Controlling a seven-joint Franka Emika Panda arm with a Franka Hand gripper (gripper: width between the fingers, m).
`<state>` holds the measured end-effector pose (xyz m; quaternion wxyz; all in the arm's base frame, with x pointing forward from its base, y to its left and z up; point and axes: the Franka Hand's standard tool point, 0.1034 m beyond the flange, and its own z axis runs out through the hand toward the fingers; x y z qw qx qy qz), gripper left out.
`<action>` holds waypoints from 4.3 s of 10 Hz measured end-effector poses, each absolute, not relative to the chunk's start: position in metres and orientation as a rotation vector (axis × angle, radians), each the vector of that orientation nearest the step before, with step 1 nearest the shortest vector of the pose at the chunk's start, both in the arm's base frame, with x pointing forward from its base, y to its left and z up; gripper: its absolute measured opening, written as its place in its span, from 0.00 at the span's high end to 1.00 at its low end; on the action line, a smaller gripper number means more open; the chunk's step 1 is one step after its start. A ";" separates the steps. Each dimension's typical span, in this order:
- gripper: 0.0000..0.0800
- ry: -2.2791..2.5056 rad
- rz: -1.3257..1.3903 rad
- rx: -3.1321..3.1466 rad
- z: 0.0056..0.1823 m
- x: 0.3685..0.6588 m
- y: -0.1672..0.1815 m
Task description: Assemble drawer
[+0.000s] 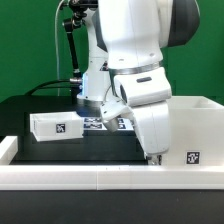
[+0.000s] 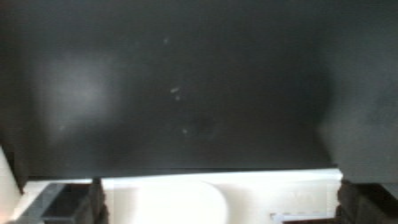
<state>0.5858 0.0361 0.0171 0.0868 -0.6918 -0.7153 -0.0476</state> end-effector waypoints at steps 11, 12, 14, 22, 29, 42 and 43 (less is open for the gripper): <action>0.19 -2.087 -0.149 -2.188 0.046 0.563 -0.053; 0.19 -2.083 -0.160 -2.223 0.052 0.550 -0.060; 0.19 -2.074 -0.148 -2.249 0.054 0.524 -0.069; 0.19 -1.391 -0.166 -2.737 0.053 0.500 -0.088; 0.19 -0.646 -0.100 -2.959 0.052 0.484 -0.088; 0.19 -0.464 -0.252 -3.106 0.054 0.409 -0.106; 0.19 -0.467 -0.236 -3.107 0.049 0.395 -0.108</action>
Offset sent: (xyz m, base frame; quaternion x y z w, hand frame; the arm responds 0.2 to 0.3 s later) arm 0.0021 -0.0269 -0.0025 0.0089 -0.0093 -0.0369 0.9992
